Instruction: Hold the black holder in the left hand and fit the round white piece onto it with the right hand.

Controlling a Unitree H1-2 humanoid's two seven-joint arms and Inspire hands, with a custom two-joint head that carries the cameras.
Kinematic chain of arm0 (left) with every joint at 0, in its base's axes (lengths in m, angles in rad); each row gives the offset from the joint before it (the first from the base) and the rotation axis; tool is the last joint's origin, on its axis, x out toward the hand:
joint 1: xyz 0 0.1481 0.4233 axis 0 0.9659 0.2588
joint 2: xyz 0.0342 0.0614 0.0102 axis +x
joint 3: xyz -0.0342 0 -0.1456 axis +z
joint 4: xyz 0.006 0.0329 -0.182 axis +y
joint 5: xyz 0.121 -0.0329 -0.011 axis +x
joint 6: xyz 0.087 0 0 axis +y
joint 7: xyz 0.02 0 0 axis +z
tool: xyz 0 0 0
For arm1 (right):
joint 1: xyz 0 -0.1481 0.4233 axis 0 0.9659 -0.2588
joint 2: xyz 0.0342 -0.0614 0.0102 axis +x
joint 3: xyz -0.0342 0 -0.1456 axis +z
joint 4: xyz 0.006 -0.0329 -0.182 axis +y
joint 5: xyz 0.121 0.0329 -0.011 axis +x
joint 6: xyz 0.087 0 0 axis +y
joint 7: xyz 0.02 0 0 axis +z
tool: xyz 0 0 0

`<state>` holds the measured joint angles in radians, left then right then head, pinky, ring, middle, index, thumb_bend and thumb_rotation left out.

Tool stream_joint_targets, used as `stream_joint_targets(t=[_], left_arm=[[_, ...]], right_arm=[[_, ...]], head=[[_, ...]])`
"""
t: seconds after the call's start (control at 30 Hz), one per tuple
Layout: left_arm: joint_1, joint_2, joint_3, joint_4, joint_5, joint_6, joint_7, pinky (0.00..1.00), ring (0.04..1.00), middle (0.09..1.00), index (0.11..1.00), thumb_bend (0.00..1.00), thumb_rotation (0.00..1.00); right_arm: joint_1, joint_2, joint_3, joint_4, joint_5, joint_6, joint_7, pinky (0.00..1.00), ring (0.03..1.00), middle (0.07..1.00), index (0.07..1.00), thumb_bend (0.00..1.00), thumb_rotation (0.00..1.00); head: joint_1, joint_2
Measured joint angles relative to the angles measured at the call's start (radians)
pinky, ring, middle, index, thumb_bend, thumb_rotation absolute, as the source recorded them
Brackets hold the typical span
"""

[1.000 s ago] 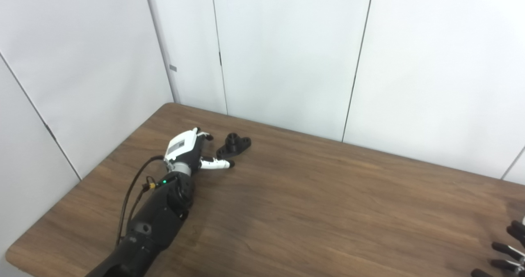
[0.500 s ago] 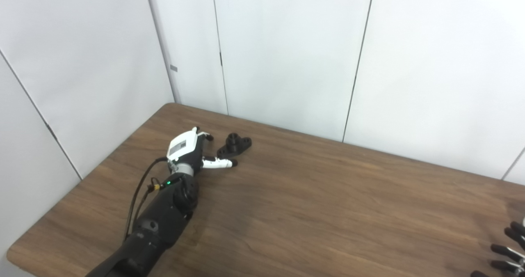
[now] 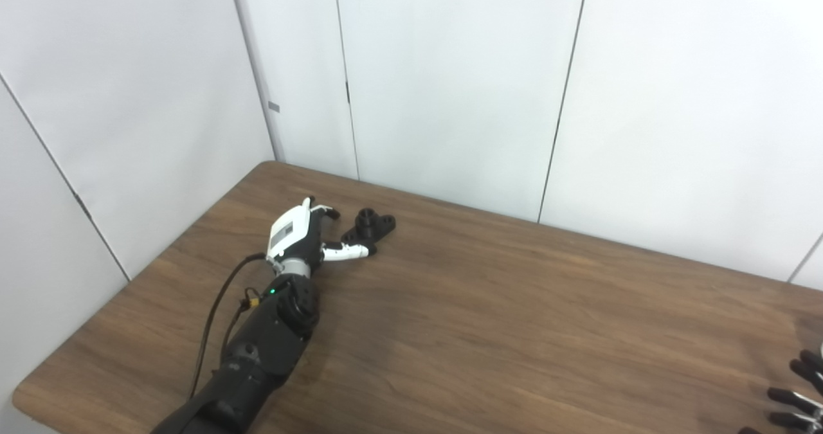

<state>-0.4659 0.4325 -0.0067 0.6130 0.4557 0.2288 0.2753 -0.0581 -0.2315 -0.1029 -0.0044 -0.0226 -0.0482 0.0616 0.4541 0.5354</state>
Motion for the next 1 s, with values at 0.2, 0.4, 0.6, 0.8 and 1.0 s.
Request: stream_joint_targets(t=[0.2,0.4,0.6,0.8,1.0], left_arm=[[-0.006,-0.012,0.001,0.021,-0.017,-0.041,0.023,1.00,1.000,1.000,0.704,0.92,0.26],[-0.006,-0.017,-0.001,0.036,-0.023,-0.067,0.033,1.00,1.000,1.000,0.706,0.92,0.26],[-0.006,-0.017,-0.001,0.041,-0.025,-0.075,0.033,1.00,1.000,1.000,0.700,0.93,0.25],[-0.009,-0.018,-0.002,0.057,-0.026,-0.086,0.036,1.00,1.000,1.000,0.644,0.87,0.15],[-0.029,-0.023,-0.046,0.109,-0.002,-0.105,0.123,1.00,1.000,0.942,0.485,0.53,0.05]], right_arm=[[0.006,0.000,-0.001,-0.011,0.000,0.007,0.001,0.60,0.709,0.869,0.867,0.66,0.06],[0.008,0.000,-0.002,-0.019,0.000,0.009,0.002,0.60,0.704,0.865,0.864,0.67,0.06],[0.009,0.000,-0.003,-0.022,-0.001,0.013,0.002,0.59,0.708,0.869,0.866,0.67,0.07],[0.009,0.000,-0.003,-0.022,-0.001,0.013,0.003,0.59,0.694,0.864,0.861,0.69,0.07],[0.008,0.000,-0.005,-0.022,-0.008,0.015,0.002,0.59,0.696,0.861,0.860,0.68,0.08]], head=[[-0.002,0.003],[-0.005,0.012],[-0.008,0.014],[-0.011,0.015],[-0.009,0.015]])
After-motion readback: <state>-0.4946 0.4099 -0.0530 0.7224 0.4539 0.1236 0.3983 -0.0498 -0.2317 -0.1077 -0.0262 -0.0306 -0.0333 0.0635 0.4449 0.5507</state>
